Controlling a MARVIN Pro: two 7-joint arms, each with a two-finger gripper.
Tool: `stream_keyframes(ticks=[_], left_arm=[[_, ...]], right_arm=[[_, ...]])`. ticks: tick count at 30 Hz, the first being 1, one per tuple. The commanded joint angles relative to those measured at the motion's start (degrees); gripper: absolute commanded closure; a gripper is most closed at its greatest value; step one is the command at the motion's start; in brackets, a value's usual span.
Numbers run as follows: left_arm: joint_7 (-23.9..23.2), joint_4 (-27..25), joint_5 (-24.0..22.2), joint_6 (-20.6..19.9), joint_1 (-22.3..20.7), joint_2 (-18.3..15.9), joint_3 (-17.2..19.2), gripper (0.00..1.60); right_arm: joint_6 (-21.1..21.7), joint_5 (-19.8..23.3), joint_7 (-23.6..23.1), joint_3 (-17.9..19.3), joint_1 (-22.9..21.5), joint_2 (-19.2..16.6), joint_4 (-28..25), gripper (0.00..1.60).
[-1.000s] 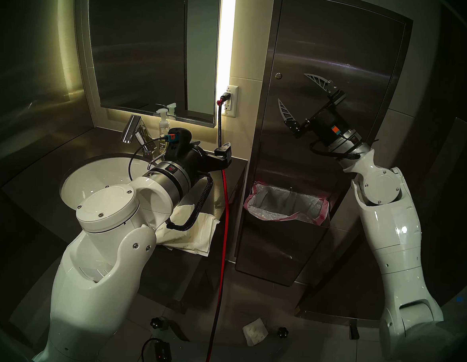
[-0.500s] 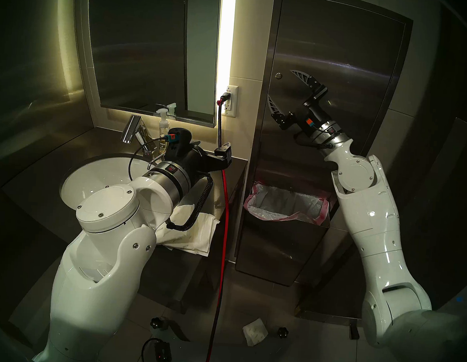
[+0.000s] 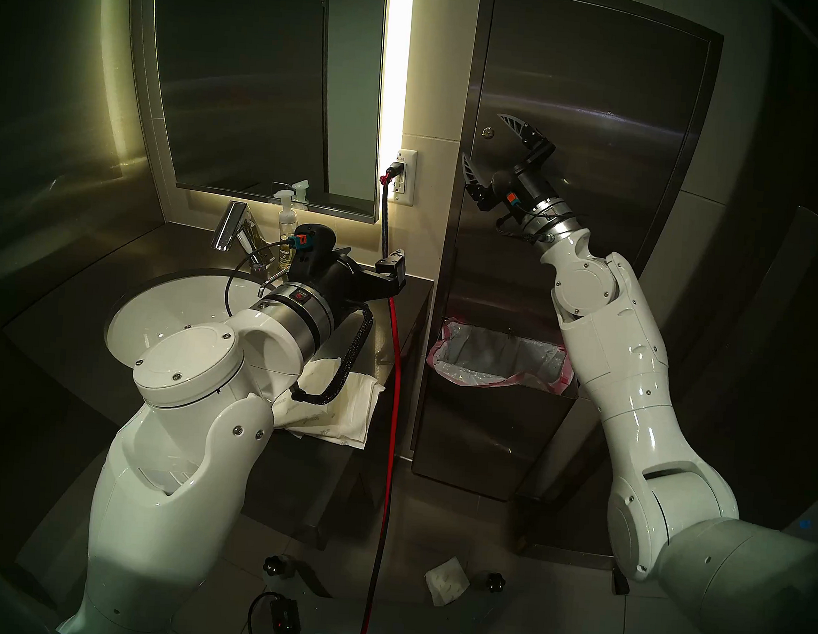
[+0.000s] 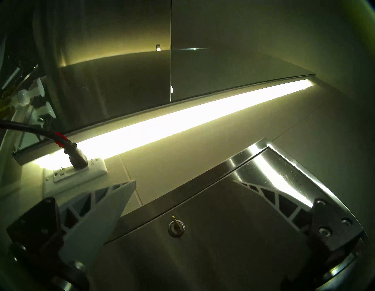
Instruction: Twist key and open towel dispenser
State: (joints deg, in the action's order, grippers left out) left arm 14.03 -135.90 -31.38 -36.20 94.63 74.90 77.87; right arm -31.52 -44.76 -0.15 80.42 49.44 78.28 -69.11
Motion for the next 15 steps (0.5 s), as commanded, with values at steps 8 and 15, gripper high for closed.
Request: stream_keyframes(ticks=[8, 15], left_arm=[[0.1, -0.5, 0.1, 0.0, -0.3, 0.1, -0.1, 0.0], [0.1, -0.6, 0.1, 0.0, -0.3, 0.1, -0.1, 0.0]], right_arm=[[-1.3, -8.1, 12.8, -1.3, -8.5, 2.8, 9.4, 0.0], [-2.3, -10.0, 17.3, -1.6, -9.5, 2.9, 12.8, 0.0]])
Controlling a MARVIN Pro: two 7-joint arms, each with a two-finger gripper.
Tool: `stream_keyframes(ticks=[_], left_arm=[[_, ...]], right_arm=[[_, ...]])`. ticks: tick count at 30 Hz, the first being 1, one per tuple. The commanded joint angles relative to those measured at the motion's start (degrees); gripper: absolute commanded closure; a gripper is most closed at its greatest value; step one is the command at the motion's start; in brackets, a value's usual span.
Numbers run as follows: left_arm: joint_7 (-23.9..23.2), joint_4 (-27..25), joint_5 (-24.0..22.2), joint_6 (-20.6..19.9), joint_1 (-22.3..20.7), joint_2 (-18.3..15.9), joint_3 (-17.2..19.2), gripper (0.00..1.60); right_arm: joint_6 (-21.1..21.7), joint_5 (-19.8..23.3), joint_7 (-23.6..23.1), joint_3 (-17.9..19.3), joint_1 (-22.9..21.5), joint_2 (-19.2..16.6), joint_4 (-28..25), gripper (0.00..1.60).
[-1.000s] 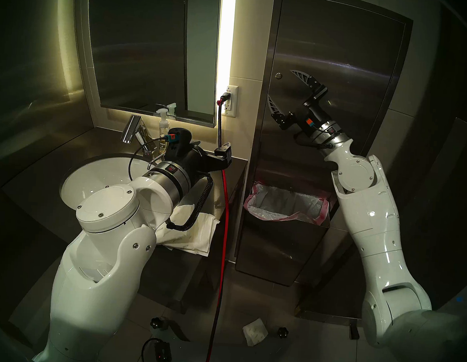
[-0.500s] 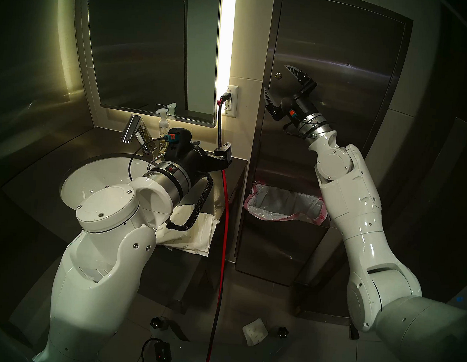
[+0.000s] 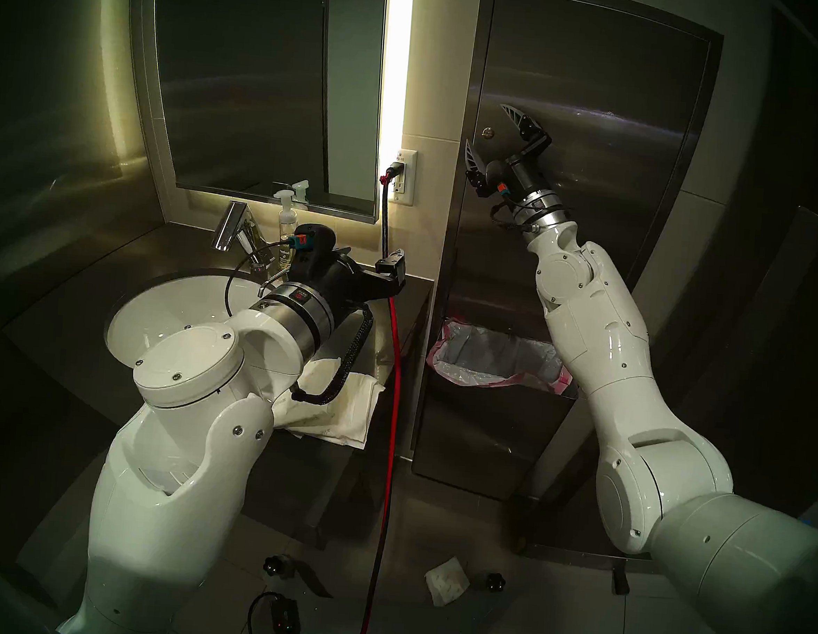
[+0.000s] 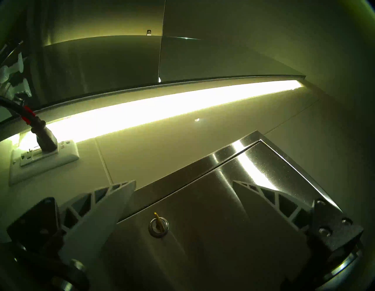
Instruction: Twist key and open towel dispenser
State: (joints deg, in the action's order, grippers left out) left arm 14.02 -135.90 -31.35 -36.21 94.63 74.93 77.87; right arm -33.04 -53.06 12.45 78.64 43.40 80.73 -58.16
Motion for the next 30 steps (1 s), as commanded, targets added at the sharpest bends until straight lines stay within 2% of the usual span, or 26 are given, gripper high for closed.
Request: stream_keyframes(ticks=[1, 9, 19, 30], left_arm=[[0.1, -0.5, 0.1, 0.0, -0.3, 0.1, -0.1, 0.0], [0.1, -0.6, 0.1, 0.0, -0.3, 0.1, -0.1, 0.0], [0.1, -0.6, 0.1, 0.0, -0.3, 0.2, -0.1, 0.0], [0.1, -0.6, 0.1, 0.0, -0.3, 0.2, -0.1, 0.0]], right_arm=[[-0.8, -1.9, 5.3, 0.2, -3.6, 0.5, 2.4, 0.0], [-0.6, -2.3, 7.2, 0.9, -3.0, 0.7, 3.7, 0.0], [-0.7, -2.2, 6.4, 1.4, -2.5, 0.7, 3.9, 0.0], [0.4, 0.2, 0.2, 2.4, -2.9, 1.1, 4.7, 0.0]])
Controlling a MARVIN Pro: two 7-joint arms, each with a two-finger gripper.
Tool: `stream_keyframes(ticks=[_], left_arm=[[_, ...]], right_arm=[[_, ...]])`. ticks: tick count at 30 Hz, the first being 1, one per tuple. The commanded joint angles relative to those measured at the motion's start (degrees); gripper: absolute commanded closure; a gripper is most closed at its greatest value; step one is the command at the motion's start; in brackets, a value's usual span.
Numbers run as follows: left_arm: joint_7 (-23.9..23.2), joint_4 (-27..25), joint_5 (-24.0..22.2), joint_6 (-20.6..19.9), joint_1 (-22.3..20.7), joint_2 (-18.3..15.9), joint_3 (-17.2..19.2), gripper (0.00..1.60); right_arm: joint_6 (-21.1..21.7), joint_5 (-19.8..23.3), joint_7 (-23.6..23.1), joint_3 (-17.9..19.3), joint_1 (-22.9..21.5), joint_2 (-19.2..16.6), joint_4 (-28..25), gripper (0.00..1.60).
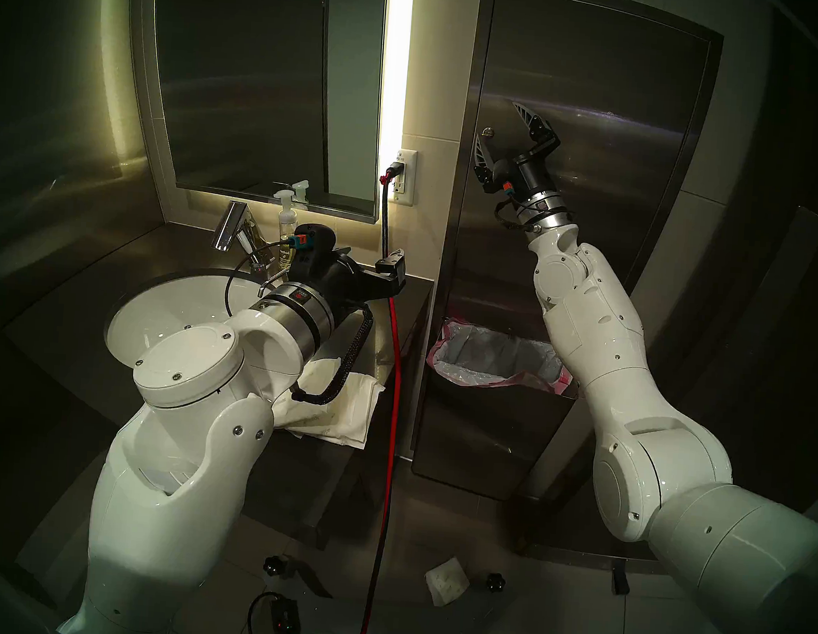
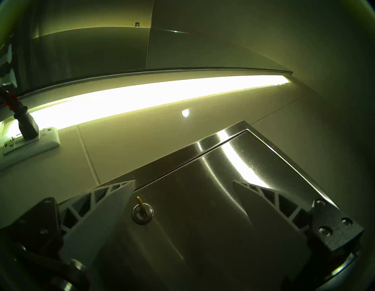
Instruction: Twist key and open towel dispenser
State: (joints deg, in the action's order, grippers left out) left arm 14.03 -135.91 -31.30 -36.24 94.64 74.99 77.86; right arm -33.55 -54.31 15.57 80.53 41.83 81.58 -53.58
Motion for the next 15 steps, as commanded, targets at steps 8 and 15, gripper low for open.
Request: stream_keyframes(ticks=[8, 15], left_arm=[[0.0, -0.5, 0.1, 0.0, -0.3, 0.1, -0.1, 0.0], [0.1, -0.5, 0.1, 0.0, -0.3, 0.1, -0.1, 0.0]], right_arm=[[1.3, 2.4, -6.7, 0.7, -4.9, 1.0, 0.3, 0.0], [1.7, 3.1, -8.9, 1.0, -6.8, 1.3, 1.3, 0.04]])
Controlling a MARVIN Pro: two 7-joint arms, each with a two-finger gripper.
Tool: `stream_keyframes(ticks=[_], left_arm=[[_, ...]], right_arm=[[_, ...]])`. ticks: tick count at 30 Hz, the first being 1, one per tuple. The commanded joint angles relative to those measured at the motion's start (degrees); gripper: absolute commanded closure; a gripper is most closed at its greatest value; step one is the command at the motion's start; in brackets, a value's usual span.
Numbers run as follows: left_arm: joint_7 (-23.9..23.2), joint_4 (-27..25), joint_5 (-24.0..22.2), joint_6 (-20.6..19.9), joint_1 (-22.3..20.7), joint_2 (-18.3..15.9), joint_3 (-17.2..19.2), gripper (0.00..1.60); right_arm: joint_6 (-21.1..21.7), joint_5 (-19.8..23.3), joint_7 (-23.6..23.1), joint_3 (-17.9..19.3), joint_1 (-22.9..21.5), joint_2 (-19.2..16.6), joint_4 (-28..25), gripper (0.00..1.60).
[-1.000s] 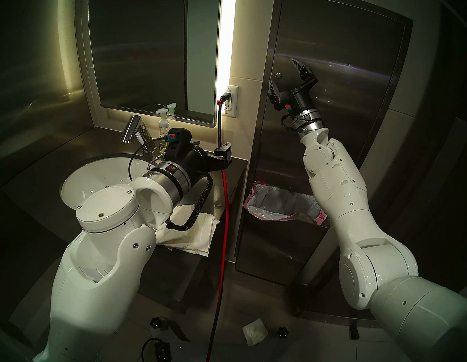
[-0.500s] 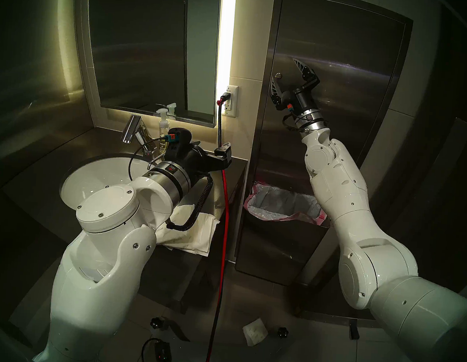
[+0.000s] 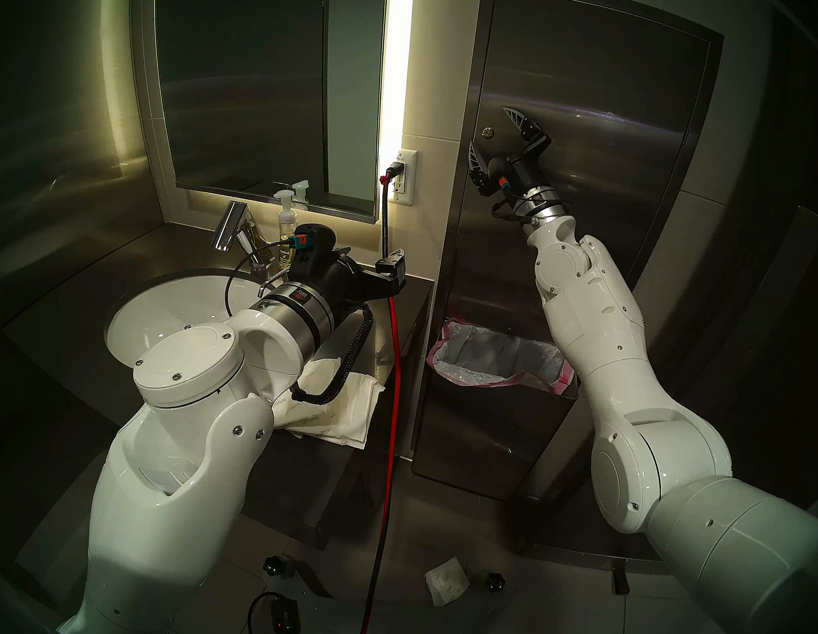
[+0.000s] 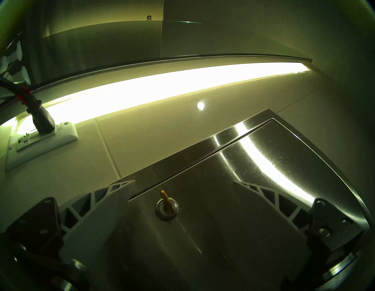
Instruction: Twist key and open towel dispenser
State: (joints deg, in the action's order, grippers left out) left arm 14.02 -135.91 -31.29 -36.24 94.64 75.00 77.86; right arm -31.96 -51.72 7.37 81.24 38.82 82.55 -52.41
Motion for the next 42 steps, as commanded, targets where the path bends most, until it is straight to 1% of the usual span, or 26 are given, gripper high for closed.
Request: stream_keyframes(ticks=[1, 4, 5, 7, 8, 11, 12, 13, 16, 17, 18, 19, 20, 21, 23, 24, 25, 26, 28, 30, 33, 36, 37, 38, 41, 42], left_arm=[[0.1, -0.5, 0.1, 0.0, -0.3, 0.1, -0.1, 0.0], [0.1, -0.6, 0.1, 0.0, -0.3, 0.1, -0.1, 0.0], [0.1, -0.6, 0.1, 0.0, -0.3, 0.1, -0.1, 0.0], [0.1, -0.6, 0.1, 0.0, -0.3, 0.1, -0.1, 0.0], [0.1, -0.6, 0.1, 0.0, -0.3, 0.1, -0.1, 0.0], [0.1, -0.6, 0.1, 0.0, -0.3, 0.1, -0.1, 0.0], [0.1, -0.6, 0.1, 0.0, -0.3, 0.1, -0.1, 0.0], [0.1, -0.6, 0.1, 0.0, -0.3, 0.1, -0.1, 0.0], [0.1, -0.6, 0.1, 0.0, -0.3, 0.1, -0.1, 0.0], [0.1, -0.6, 0.1, 0.0, -0.3, 0.1, -0.1, 0.0], [0.1, -0.6, 0.1, 0.0, -0.3, 0.1, -0.1, 0.0], [0.1, -0.6, 0.1, 0.0, -0.3, 0.1, -0.1, 0.0], [0.1, -0.5, 0.1, 0.0, -0.3, 0.1, -0.1, 0.0], [0.1, -0.5, 0.1, 0.0, -0.3, 0.1, -0.1, 0.0], [0.1, -0.5, 0.1, 0.0, -0.3, 0.1, -0.1, 0.0], [0.1, -0.5, 0.1, 0.0, -0.3, 0.1, -0.1, 0.0], [0.1, -0.5, 0.1, 0.0, -0.3, 0.1, -0.1, 0.0], [0.1, -0.5, 0.1, 0.0, -0.3, 0.1, -0.1, 0.0], [0.1, -0.6, 0.1, 0.0, -0.3, 0.1, -0.1, 0.0], [0.1, -0.6, 0.1, 0.0, -0.3, 0.1, -0.1, 0.0], [0.1, -0.6, 0.1, 0.0, -0.3, 0.1, -0.1, 0.0], [0.1, -0.6, 0.1, 0.0, -0.3, 0.1, -0.1, 0.0], [0.1, -0.5, 0.1, 0.0, -0.3, 0.1, -0.1, 0.0], [0.1, -0.5, 0.1, 0.0, -0.3, 0.1, -0.1, 0.0], [0.1, -0.5, 0.1, 0.0, -0.3, 0.1, -0.1, 0.0], [0.1, -0.5, 0.1, 0.0, -0.3, 0.1, -0.1, 0.0]], right_arm=[[0.0, 0.7, -1.2, 0.4, -3.8, 0.2, 0.4, 0.23], [-0.5, 0.9, -1.9, 0.4, -3.4, -0.1, 0.9, 0.21], [-0.6, 0.9, -1.9, 0.4, -3.4, -0.2, 1.2, 0.16], [-0.6, 0.9, -2.0, 0.5, -3.4, -0.2, 1.4, 0.16], [-0.6, 0.9, -2.2, 0.5, -3.4, -0.3, 1.7, 0.2], [-1.1, 1.0, -2.7, 0.6, -3.6, -0.6, 2.4, 0.19], [-1.5, 1.0, -2.7, 0.6, -3.6, -0.8, 2.9, 0.1], [-1.6, 0.9, -2.6, 0.6, -3.6, -0.8, 3.1, 0.09], [-1.7, 0.8, -2.5, 0.7, -3.8, -0.9, 3.7, 0.11], [-1.8, 0.7, -2.5, 0.8, -3.8, -0.9, 3.9, 0.27], [-1.8, 0.7, -2.5, 0.8, -3.9, -1.0, 4.1, 0.35], [-1.9, 0.7, -2.5, 0.8, -4.0, -1.0, 4.3, 0.35], [-1.9, 0.7, -2.4, 0.8, -4.2, -1.0, 4.5, 0.47], [-2.0, 0.7, -2.4, 0.8, -4.3, -1.0, 4.7, 0.68], [-2.2, 0.7, -2.2, 0.9, -4.4, -1.1, 4.9, 0.82], [-2.4, 0.6, -2.1, 0.8, -4.4, -1.1, 5.2, 0.85], [-2.5, 0.6, -2.0, 0.8, -4.5, -1.2, 5.4, 0.97], [-2.6, 0.5, -1.9, 0.8, -4.6, -1.2, 5.7, 1.04], [-2.9, 0.5, -1.7, 0.8, -4.7, -1.2, 6.4, 1.11], [-3.1, 0.4, -1.6, 0.9, -4.9, -1.1, 6.8, 1.04], [-3.5, 0.4, -1.7, 0.8, -5.2, -1.1, 7.5, 0.82], [-3.9, 0.4, -1.7, 0.9, -5.6, -0.9, 8.2, 0.8], [-4.1, 0.4, -1.7, 0.9, -5.7, -0.8, 8.4, 0.67], [-4.2, 0.4, -1.7, 0.8, -5.8, -0.8, 8.6, 0.58], [-4.6, 0.1, -1.7, 0.7, -6.2, -0.7, 9.2, 0.57], [-4.6, 0.1, -1.7, 0.6, -6.3, -0.7, 9.4, 0.6]])
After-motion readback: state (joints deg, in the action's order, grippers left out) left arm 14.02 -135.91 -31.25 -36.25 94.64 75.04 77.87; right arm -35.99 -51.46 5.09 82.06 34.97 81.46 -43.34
